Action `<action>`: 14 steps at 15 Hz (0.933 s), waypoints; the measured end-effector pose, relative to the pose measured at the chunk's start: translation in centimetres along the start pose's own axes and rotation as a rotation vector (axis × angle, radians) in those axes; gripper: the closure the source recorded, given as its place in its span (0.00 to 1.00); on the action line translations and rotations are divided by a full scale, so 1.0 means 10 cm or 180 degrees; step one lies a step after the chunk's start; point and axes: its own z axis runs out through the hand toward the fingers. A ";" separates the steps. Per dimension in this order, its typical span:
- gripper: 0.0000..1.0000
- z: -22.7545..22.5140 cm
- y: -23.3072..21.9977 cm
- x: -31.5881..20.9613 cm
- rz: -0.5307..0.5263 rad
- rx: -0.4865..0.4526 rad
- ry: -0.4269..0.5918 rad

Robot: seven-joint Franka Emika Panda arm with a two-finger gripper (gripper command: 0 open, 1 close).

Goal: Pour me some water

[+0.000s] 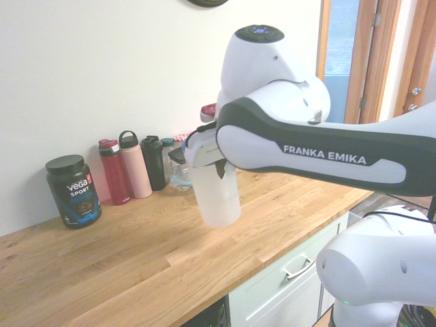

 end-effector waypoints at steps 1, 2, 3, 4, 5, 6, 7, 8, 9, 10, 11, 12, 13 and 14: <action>1.00 0.09 -0.16 -0.03 -0.0010 0.0042 -0.0040; 1.00 0.17 -0.35 -0.05 -0.0014 0.0085 -0.0078; 1.00 0.24 -0.53 -0.04 -0.0006 0.0115 -0.0090; 1.00 0.30 -0.72 -0.04 0.0003 0.0128 -0.0103; 1.00 0.37 -0.89 -0.04 0.0009 0.0128 -0.0124; 1.00 0.45 -1.02 -0.07 0.0013 0.0122 -0.0134; 1.00 0.54 -1.14 -0.11 0.0023 0.0106 -0.0130; 1.00 0.64 -1.23 -0.15 0.0033 0.0081 -0.0130; 1.00 0.74 -1.29 -0.17 0.0042 0.0058 -0.0139; 1.00 0.84 -1.34 -0.18 0.0058 0.0053 -0.0145; 1.00 0.92 -1.38 -0.17 0.0079 0.0053 -0.0150; 1.00 1.01 -1.40 -0.17 0.0099 0.0046 -0.0173; 1.00 1.09 -1.42 -0.17 0.0118 0.0042 -0.0204; 1.00 1.17 -1.43 -0.17 0.0137 0.0044 -0.0237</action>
